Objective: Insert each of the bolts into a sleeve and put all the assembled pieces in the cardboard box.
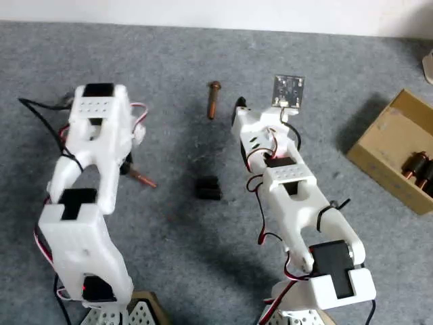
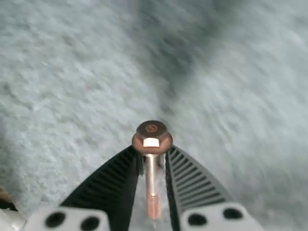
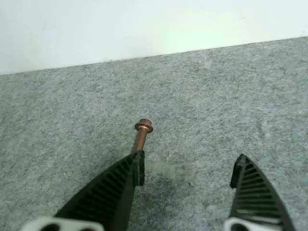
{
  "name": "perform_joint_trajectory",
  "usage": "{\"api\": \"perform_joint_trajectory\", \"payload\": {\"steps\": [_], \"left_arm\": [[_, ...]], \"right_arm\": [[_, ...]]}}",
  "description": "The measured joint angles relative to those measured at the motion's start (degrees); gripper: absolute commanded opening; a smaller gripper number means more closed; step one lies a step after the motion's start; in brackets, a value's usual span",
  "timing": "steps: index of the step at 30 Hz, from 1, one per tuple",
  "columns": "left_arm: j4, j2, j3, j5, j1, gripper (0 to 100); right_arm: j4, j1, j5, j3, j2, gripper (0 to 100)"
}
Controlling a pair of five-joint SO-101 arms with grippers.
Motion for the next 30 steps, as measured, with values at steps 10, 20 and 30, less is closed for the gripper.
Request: {"api": "perform_joint_trajectory", "payload": {"steps": [10,20,30], "left_arm": [[0.26,12.84,-8.44,-11.87,-0.44,1],[-0.18,13.98,-12.84,-35.78,-5.98,1],[-2.11,13.98,-12.84,-43.52,-5.89,1]], "right_arm": [[0.0,-0.97,0.0,0.0,0.0,27.8],[15.03,-0.88,10.73,-1.49,0.0,27.8],[24.53,-6.68,25.05,-2.81,0.0,27.8]]}}
